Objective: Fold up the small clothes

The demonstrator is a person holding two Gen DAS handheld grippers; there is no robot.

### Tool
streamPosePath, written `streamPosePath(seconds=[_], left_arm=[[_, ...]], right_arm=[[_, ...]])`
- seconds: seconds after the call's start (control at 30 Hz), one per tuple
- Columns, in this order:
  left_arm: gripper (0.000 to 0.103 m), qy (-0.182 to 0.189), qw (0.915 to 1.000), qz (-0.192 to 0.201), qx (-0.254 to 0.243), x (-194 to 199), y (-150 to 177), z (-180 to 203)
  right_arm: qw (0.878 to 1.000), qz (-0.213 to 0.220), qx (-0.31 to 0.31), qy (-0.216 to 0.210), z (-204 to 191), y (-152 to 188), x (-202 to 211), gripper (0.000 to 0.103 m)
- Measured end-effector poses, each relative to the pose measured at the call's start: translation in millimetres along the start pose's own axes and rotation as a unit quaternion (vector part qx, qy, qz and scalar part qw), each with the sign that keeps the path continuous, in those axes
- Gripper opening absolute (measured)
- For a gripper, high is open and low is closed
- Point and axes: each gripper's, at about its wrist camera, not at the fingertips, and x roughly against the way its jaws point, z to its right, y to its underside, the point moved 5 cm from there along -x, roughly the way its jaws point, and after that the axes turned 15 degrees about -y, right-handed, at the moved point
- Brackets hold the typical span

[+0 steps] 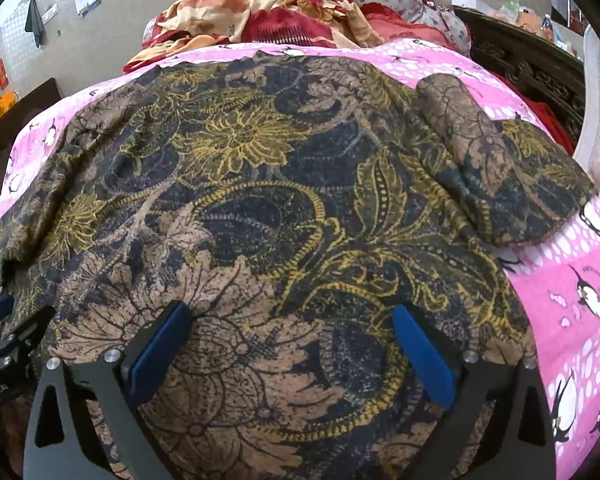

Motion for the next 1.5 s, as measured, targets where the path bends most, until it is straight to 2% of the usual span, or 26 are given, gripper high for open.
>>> streamPosePath(seconds=[0.2,0.33,0.47,0.93,1.17,1.3,1.4,1.5], left_arm=[[0.087,-0.009,0.9999,-0.004,-0.008,6,2,-5],[0.087,-0.001,0.9999,-0.012,-0.002,5,4,-3],[0.087,-0.004,0.9995,-0.029,-0.008,6,7,-5],[0.087,0.011,0.9997,-0.020,0.007,11,7,-7],[0.087,0.004,0.9999,-0.010,0.006,11,6,-9],[0.087,0.012,0.9997,-0.015,0.013,11,6,-11],[0.087,0.035,0.9985,-0.020,0.038,11,4,-14],[0.087,0.038,0.9982,-0.027,0.038,12,6,-13]], right_arm=[[1.000,-0.001,0.003,0.005,-2,3,1,0.103],[1.000,-0.002,0.002,0.005,0,-1,-2,0.103],[1.000,-0.002,0.002,0.005,-1,-1,-2,0.103],[1.000,-0.014,-0.001,0.007,-1,-1,-2,0.103],[1.000,-0.017,0.002,0.010,-1,-2,-5,0.103],[1.000,-0.014,0.001,0.008,-2,-2,-4,0.103],[1.000,-0.013,0.004,0.011,-2,-2,-5,0.103],[1.000,-0.012,0.004,0.010,-2,-2,-6,0.103]])
